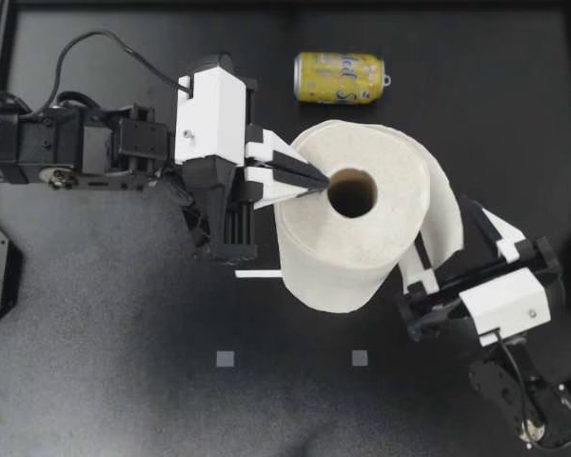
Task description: Pick up a piece of paper towel and place it on the spilled liquid.
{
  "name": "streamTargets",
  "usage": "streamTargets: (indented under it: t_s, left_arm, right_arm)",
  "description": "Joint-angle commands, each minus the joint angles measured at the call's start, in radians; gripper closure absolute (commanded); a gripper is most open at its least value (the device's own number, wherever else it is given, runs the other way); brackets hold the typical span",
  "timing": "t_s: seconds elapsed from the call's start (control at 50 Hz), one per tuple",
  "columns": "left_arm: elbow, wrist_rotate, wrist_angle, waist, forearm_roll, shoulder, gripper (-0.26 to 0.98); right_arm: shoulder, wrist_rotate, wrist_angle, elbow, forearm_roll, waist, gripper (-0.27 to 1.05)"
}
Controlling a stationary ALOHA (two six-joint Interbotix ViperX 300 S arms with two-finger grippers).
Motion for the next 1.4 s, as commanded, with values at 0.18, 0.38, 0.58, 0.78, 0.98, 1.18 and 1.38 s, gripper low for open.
streamTargets:
  t_s: [0.18,0.38,0.58,0.78,0.98,1.18,1.38]
  left_arm:
    - [0.000,-0.003,0.009,0.005,-0.003,0.003,0.63]
    - [0.009,-0.011,0.025,0.005,-0.008,0.014,0.63]
    - [0.014,-0.063,0.115,0.021,-0.009,0.029,0.62]
    - [0.031,-0.083,0.144,0.025,-0.002,0.051,0.63]
    - [0.049,-0.084,0.153,0.026,-0.003,0.040,0.63]
    - [0.063,-0.100,0.155,0.031,-0.009,0.058,0.63]
    - [0.072,-0.101,0.149,0.031,-0.009,0.052,0.63]
  right_arm:
    - [-0.063,0.000,-0.063,0.018,-0.011,-0.014,0.62]
    - [-0.064,-0.005,-0.098,0.029,-0.002,-0.014,0.95]
    - [-0.071,-0.006,-0.133,0.040,0.035,-0.006,0.95]
    - [-0.071,-0.006,-0.124,0.051,0.130,0.034,0.95]
    - [-0.087,-0.006,-0.049,0.063,0.275,0.104,0.95]
    - [-0.072,0.014,-0.040,0.074,0.377,0.146,0.95]
    - [-0.028,0.063,-0.048,0.081,0.511,0.199,0.95]
